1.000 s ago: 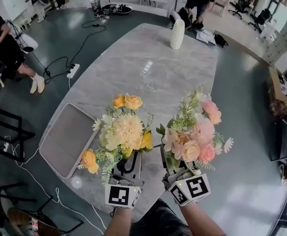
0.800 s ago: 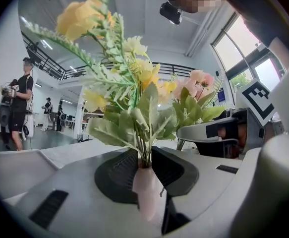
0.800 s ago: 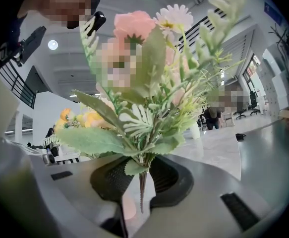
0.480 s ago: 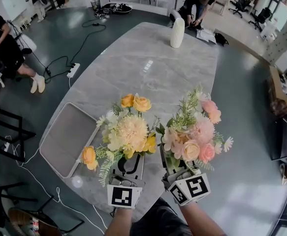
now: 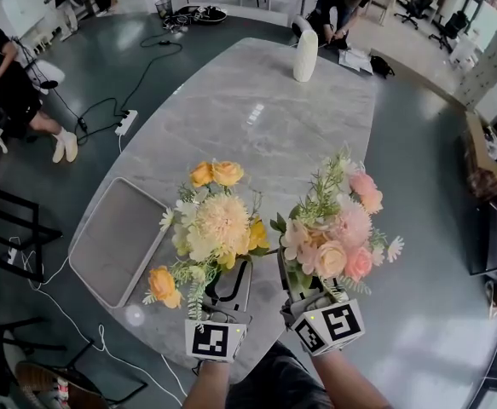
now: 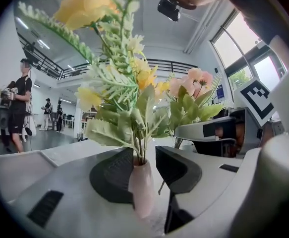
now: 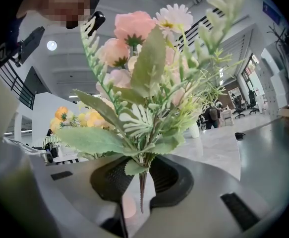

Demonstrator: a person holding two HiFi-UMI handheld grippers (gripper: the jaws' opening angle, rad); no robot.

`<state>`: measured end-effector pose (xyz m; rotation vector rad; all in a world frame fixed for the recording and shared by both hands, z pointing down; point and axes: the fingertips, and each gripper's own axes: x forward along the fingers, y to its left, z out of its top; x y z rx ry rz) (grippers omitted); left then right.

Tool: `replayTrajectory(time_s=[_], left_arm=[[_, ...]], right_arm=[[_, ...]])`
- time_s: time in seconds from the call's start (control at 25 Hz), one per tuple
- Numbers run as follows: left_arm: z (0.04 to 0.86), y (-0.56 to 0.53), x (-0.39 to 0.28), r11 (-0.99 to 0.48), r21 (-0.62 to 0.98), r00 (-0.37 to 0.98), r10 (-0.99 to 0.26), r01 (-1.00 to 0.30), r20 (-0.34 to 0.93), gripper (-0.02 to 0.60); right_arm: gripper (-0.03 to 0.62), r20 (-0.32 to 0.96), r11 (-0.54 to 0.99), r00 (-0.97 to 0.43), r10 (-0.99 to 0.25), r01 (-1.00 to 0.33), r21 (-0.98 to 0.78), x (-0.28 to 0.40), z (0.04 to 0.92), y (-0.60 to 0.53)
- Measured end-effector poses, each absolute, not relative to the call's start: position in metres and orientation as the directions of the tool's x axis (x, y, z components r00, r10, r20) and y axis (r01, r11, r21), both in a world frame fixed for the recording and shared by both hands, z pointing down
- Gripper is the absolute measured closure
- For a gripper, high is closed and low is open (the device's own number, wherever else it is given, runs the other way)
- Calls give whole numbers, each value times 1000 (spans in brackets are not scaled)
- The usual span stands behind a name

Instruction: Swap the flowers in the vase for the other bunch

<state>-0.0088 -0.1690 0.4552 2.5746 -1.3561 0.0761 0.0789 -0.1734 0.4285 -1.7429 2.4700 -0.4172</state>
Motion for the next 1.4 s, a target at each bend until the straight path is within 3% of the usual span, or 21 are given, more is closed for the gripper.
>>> replayTrajectory(time_s=[0.36, 1.4], left_arm=[[449, -176, -9, -584, 41, 582, -798, -811, 158, 380], [451, -170, -12, -534, 44, 532, -824, -844, 195, 380]], right_arm=[[503, 88, 308, -343, -935, -911, -275, 78, 427, -172], [503, 98, 316, -353, -930, -909, -272, 79, 430, -170]])
